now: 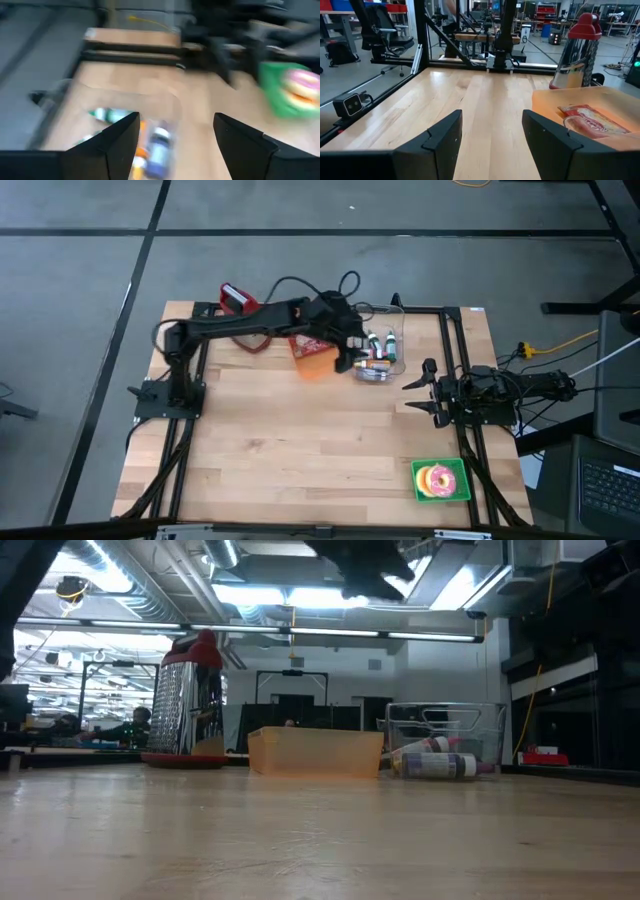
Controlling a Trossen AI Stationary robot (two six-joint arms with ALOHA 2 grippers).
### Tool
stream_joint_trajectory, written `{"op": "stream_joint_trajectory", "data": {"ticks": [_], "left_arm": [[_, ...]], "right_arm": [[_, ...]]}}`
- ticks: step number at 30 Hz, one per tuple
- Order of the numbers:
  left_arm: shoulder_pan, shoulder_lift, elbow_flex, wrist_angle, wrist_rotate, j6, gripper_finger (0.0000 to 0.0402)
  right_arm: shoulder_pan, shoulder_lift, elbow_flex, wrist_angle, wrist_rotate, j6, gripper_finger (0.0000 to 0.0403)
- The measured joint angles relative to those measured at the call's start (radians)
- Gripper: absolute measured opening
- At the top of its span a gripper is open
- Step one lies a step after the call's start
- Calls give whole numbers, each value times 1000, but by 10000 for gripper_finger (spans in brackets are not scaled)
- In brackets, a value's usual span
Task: Pick & Place Food Item
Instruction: Return to Home Position
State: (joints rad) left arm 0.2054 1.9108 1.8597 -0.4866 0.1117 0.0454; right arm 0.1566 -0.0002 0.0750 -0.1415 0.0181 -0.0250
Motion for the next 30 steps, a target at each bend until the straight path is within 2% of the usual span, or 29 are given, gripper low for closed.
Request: {"op": "stream_joint_trajectory", "data": {"ticks": [3, 6, 11, 15, 19, 24, 30], "left_arm": [[-14, -59, 0, -53, 97, 4, 251], [-41, -116, -1, -41, 106, -8, 251], [-126, -239, -20, 28, 69, 66, 247], [-196, -369, -113, 105, -12, 81, 249], [-286, -535, -314, 261, -149, 109, 251], [-410, -756, -653, 497, -312, 125, 251], [-568, -909, -1042, 742, -526, 145, 251]], "right_arm": [[0, 0, 0, 0, 0, 1, 210], [0, 0, 0, 0, -3, 1, 210], [0, 0, 0, -1, -11, 10, 210], [0, 0, 0, 5, -16, 14, 210], [0, 0, 0, 23, -42, 16, 210], [0, 0, 0, 47, -60, 15, 210], [0, 0, 0, 55, -56, 14, 210]]}}
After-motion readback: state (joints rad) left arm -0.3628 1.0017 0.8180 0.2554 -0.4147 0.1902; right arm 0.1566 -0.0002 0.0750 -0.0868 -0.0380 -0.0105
